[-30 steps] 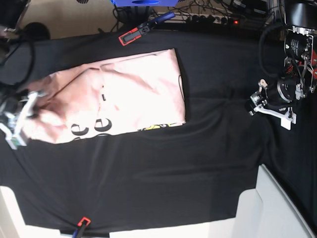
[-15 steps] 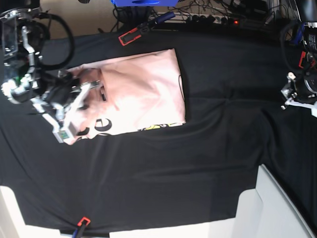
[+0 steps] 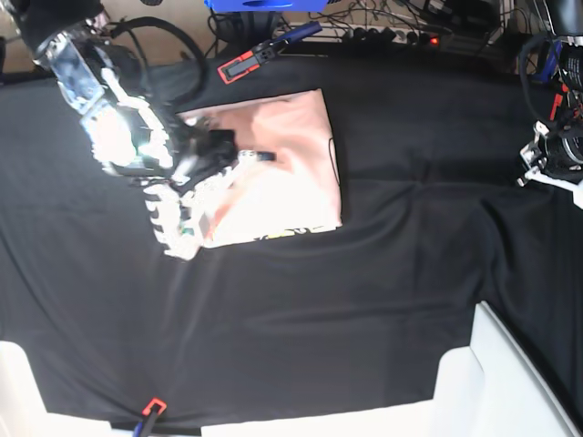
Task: Fold the T-shirt properly
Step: 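Grasp the shirt's end with the right gripper and fold it over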
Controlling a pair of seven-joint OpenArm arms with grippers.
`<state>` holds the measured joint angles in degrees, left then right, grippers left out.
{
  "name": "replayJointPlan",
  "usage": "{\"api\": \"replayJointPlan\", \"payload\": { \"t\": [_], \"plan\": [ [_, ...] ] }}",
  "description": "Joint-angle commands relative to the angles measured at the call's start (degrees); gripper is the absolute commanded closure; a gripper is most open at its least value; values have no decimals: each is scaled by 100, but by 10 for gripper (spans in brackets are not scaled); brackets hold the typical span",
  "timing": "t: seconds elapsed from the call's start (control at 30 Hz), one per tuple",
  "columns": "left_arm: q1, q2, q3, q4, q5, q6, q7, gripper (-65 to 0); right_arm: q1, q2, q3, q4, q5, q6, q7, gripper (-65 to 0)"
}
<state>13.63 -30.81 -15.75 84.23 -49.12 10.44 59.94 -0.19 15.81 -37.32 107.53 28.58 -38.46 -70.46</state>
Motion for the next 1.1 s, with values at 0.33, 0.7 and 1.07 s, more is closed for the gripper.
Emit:
{"api": "replayJointPlan", "payload": {
  "t": [0.33,0.7,1.07],
  "plan": [
    [-13,-124,-56,65,-6,-2,-65,-265,832,-258,-1881,-1271,21,-154,35,0],
    [75,-124,-56,65,-6,-2,-65,-265,1474,-346,-1916,-1535,13,-154,-1,0],
    [92,-150,-56,57,-6,-2,-65,-265,1605,-197,-1934,-2194,-1280,-154,-9,0]
  ]
}}
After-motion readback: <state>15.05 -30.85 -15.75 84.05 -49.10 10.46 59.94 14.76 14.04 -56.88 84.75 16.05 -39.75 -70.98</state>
